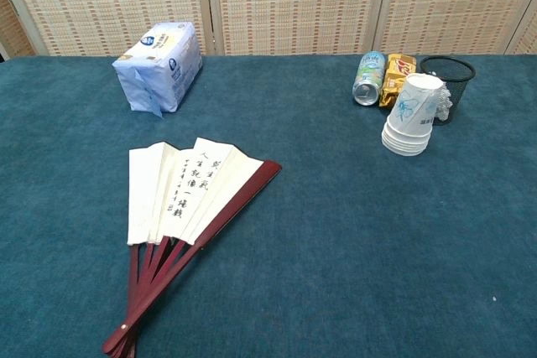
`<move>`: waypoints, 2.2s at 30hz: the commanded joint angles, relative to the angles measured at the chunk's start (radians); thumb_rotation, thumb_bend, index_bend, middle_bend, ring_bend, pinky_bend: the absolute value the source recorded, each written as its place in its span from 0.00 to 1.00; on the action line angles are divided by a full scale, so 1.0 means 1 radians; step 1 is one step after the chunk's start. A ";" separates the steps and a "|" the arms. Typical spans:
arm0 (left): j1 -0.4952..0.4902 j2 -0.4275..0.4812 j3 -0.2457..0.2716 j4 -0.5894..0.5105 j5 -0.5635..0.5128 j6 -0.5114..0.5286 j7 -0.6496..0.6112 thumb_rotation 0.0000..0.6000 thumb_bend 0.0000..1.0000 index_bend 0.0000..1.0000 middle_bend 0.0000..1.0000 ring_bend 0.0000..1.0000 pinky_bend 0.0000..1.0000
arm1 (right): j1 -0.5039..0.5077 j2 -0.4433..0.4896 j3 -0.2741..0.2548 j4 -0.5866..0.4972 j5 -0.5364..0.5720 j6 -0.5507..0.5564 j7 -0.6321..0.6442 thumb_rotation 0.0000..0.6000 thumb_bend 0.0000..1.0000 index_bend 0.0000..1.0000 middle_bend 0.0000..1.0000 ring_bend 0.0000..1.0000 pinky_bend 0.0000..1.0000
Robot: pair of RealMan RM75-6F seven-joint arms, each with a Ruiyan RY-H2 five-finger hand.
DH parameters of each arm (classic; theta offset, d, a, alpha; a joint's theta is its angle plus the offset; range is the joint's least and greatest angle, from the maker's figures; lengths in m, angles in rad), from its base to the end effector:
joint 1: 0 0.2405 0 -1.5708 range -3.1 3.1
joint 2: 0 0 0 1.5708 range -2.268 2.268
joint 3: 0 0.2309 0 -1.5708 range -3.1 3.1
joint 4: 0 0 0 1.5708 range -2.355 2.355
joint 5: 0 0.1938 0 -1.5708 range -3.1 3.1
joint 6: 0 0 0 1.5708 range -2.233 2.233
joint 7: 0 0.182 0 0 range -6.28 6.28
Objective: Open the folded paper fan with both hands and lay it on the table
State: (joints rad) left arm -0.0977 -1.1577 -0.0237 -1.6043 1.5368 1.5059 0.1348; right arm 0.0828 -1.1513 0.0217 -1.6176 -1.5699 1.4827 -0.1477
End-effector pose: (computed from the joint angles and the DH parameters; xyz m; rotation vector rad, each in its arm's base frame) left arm -0.2721 0.2139 0.1485 -1.4589 -0.8024 -0.8541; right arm -0.2695 -0.2088 0.1428 1.4969 -0.8090 0.8416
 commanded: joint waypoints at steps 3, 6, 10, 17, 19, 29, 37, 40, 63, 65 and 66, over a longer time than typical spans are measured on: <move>0.002 -0.008 0.007 0.002 0.022 0.005 -0.004 1.00 0.38 0.00 0.00 0.00 0.16 | 0.007 -0.014 -0.011 0.008 -0.025 -0.009 -0.001 1.00 0.15 0.00 0.02 0.00 0.02; 0.002 -0.006 0.012 -0.003 0.029 0.004 -0.003 1.00 0.38 0.00 0.00 0.00 0.16 | 0.024 -0.041 -0.021 0.019 -0.067 -0.019 -0.001 1.00 0.15 0.00 0.02 0.00 0.02; -0.004 -0.005 0.009 0.000 0.019 -0.011 -0.012 1.00 0.38 0.00 0.00 0.00 0.16 | 0.107 -0.098 -0.018 0.020 -0.171 -0.081 -0.079 1.00 0.15 0.04 0.02 0.00 0.02; -0.017 -0.009 0.012 0.008 0.021 -0.035 -0.030 1.00 0.38 0.00 0.00 0.00 0.16 | 0.285 -0.244 0.050 0.005 -0.230 -0.256 -0.201 1.00 0.15 0.21 0.02 0.00 0.02; -0.019 -0.011 0.008 0.016 0.014 -0.038 -0.043 1.00 0.38 0.00 0.00 0.00 0.16 | 0.341 -0.290 0.079 0.013 -0.213 -0.328 -0.243 1.00 0.15 0.23 0.02 0.00 0.02; -0.017 -0.002 -0.013 0.011 -0.028 -0.037 -0.059 1.00 0.38 0.00 0.00 0.00 0.16 | 0.525 -0.561 0.153 0.142 -0.078 -0.540 -0.312 1.00 0.15 0.31 0.02 0.00 0.02; -0.007 0.000 -0.013 0.025 -0.024 -0.019 -0.096 1.00 0.38 0.00 0.00 0.00 0.16 | 0.606 -0.755 0.154 0.338 -0.034 -0.565 -0.325 1.00 0.15 0.34 0.02 0.00 0.02; -0.006 0.001 -0.014 0.035 -0.024 -0.017 -0.110 1.00 0.38 0.00 0.00 0.00 0.16 | 0.612 -0.804 0.145 0.404 -0.028 -0.543 -0.314 1.00 0.15 0.34 0.02 0.00 0.02; -0.003 0.000 -0.015 0.060 -0.039 -0.027 -0.135 1.00 0.38 0.00 0.00 0.00 0.16 | 0.728 -1.035 0.174 0.706 0.034 -0.527 -0.262 1.00 0.31 0.49 0.08 0.00 0.04; -0.001 0.001 -0.015 0.062 -0.039 -0.023 -0.137 1.00 0.38 0.00 0.00 0.00 0.16 | 0.732 -1.050 0.175 0.722 0.031 -0.507 -0.258 1.00 0.36 0.52 0.10 0.00 0.05; 0.000 0.001 -0.015 0.063 -0.039 -0.021 -0.137 1.00 0.38 0.00 0.00 0.00 0.16 | 0.732 -1.056 0.174 0.729 0.027 -0.496 -0.255 1.00 0.40 0.54 0.11 0.00 0.06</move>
State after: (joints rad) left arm -0.0981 -1.1569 -0.0388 -1.5416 1.4977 1.4845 -0.0024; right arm 0.8115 -2.1974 0.1955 -0.8992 -1.5399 0.9728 -0.4057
